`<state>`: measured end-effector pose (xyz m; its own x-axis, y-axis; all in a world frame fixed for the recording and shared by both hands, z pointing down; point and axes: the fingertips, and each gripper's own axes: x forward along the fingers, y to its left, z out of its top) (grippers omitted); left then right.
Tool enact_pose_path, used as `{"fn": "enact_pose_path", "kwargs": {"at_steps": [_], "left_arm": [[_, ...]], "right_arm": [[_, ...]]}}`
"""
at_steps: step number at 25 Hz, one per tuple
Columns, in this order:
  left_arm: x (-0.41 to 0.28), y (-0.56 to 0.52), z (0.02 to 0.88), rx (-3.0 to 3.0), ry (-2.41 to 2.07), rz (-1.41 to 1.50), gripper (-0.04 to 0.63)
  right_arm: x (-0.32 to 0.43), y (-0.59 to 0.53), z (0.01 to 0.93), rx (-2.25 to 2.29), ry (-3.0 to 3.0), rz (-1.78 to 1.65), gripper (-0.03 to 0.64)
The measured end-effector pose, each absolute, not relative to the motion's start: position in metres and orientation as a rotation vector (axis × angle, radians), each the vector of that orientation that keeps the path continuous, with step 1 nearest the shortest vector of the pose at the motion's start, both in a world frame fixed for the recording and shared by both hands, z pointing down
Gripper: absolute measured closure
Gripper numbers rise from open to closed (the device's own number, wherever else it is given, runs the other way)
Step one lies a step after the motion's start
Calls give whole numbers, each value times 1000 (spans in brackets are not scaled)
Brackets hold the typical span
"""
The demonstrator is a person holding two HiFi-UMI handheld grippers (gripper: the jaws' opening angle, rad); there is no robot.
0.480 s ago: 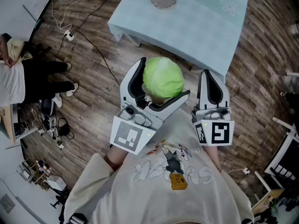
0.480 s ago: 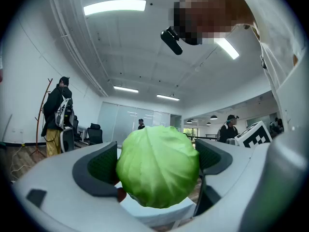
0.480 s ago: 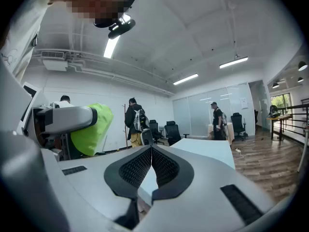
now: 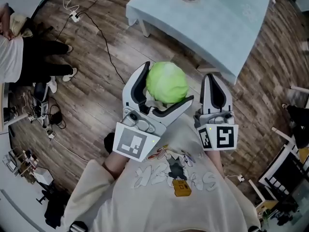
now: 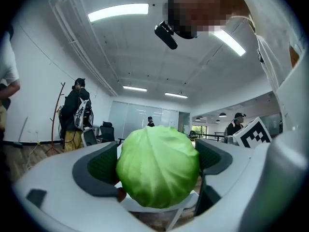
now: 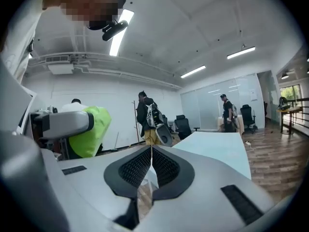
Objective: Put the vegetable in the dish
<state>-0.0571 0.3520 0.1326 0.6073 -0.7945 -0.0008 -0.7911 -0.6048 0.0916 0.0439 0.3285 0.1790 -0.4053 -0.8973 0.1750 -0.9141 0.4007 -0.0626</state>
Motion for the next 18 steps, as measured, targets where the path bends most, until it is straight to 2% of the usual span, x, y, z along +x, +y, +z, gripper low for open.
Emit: {"fn": "enact_pose_path", "kwargs": {"at_steps": [18], "left_arm": [[-5,340,127,2632,-1633,-88,84]], "right_arm": [[109,318,164,1466,-2714,84,591]]}}
